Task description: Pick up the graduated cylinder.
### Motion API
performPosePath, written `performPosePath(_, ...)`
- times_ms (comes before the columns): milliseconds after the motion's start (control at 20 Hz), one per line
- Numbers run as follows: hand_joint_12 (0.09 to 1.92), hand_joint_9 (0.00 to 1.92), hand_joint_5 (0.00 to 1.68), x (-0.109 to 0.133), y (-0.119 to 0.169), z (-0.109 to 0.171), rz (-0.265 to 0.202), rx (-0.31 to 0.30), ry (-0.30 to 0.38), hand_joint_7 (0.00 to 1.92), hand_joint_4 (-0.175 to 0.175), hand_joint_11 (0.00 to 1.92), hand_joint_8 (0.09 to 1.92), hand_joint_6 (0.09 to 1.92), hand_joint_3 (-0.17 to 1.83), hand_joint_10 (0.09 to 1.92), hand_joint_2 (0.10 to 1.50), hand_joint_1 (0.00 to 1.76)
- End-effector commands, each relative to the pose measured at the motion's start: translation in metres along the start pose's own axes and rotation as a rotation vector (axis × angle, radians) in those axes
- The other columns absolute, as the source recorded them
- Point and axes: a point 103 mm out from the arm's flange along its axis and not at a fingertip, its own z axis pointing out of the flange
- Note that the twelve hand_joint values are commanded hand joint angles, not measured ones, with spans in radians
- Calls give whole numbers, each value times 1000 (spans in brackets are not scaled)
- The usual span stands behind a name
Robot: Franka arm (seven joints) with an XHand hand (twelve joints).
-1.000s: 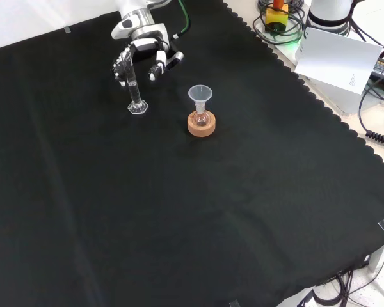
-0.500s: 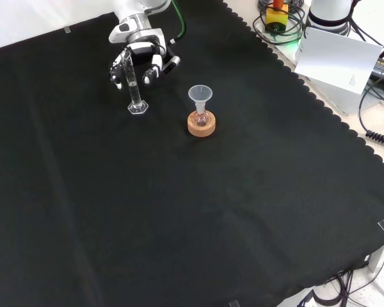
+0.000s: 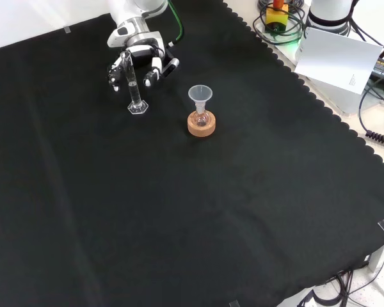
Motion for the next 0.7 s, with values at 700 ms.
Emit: performPosePath(700, 1068, 1015, 584, 7, 6, 9, -19, -23, 67, 672, -24, 801, 578, 453, 601, 300, 645, 1012)
